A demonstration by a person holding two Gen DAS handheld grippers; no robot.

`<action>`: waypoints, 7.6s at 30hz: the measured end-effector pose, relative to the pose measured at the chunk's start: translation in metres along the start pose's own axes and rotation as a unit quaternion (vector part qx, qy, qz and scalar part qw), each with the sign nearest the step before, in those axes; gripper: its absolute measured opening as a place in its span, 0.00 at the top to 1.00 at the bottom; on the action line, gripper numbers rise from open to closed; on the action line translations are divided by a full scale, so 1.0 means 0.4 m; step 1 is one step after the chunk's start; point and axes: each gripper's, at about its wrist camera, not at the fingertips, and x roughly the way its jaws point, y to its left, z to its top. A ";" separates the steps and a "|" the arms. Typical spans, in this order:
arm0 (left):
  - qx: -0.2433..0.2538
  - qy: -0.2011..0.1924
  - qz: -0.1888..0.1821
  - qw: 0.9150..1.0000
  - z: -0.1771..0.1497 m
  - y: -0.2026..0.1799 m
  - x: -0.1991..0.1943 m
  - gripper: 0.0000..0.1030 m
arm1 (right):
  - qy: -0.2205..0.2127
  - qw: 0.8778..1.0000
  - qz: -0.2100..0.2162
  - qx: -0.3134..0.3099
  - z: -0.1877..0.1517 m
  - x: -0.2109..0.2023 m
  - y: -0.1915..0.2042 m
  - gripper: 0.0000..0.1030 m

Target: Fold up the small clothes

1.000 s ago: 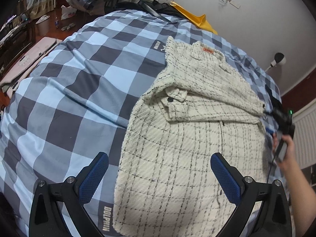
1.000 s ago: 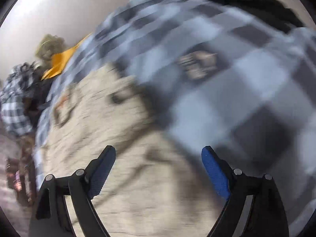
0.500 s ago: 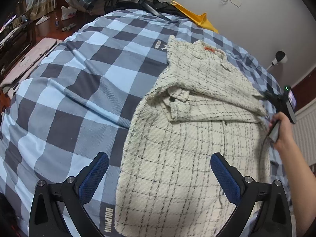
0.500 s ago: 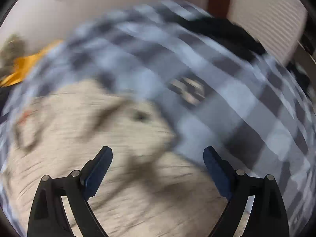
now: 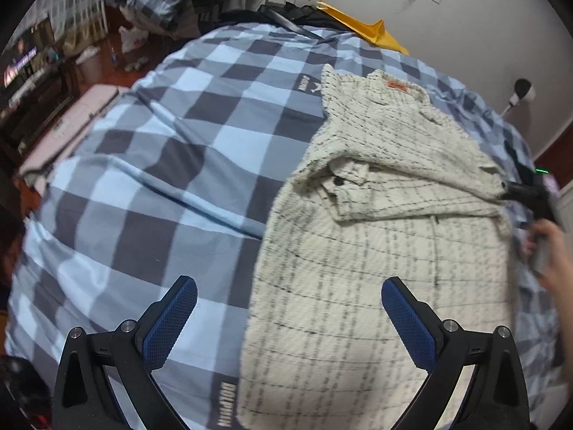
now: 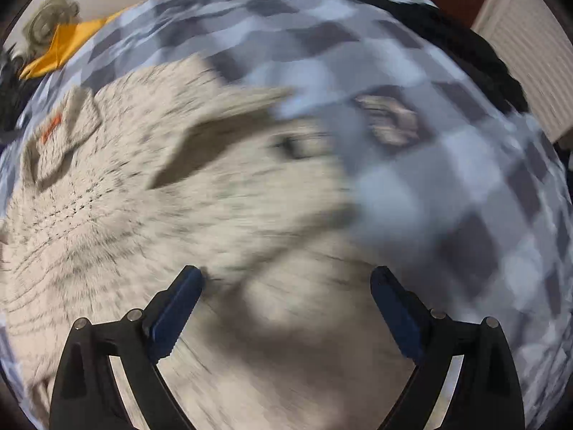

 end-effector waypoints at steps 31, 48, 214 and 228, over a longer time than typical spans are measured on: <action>0.244 -0.091 0.034 0.965 -0.394 -0.121 -0.165 0.00 | -0.081 0.981 0.136 -0.109 -0.624 -0.453 -0.376 0.01; 0.209 0.105 -0.016 0.972 -0.316 -0.027 0.045 0.04 | 0.083 0.979 0.177 -0.055 -0.616 -0.350 -0.374 0.01; 0.267 0.173 -0.067 0.946 -0.450 0.022 -0.040 0.99 | 0.199 0.955 0.209 -0.072 -0.602 -0.325 -0.281 0.12; 0.327 0.143 -0.138 0.924 -0.422 -0.060 -0.178 0.99 | 0.203 0.949 0.238 -0.046 -0.592 -0.327 -0.307 0.12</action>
